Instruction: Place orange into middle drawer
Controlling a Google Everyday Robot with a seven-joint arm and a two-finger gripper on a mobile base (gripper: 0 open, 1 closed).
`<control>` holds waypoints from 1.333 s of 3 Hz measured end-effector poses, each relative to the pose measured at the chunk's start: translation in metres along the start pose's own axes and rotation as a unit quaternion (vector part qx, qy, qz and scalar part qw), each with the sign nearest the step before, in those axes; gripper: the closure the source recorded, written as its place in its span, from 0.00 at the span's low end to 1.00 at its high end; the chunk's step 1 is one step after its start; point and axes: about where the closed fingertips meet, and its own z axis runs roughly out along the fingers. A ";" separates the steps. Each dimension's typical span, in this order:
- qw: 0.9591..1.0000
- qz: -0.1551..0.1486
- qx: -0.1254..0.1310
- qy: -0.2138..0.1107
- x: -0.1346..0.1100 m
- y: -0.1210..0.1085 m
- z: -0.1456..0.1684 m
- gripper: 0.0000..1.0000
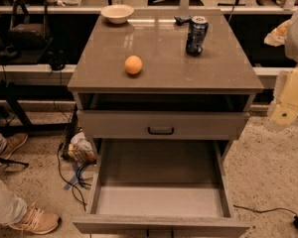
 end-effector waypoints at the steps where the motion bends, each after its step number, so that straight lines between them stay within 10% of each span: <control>1: 1.000 0.000 0.000 0.000 0.000 0.000 0.000 0.00; 2: 0.998 0.034 0.013 -0.048 -0.006 -0.015 0.009 0.00; 4: 0.948 0.159 0.051 -0.270 -0.066 -0.121 0.074 0.00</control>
Offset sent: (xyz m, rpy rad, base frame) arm 0.0731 0.0032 -0.0085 0.4190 -0.1497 -0.1731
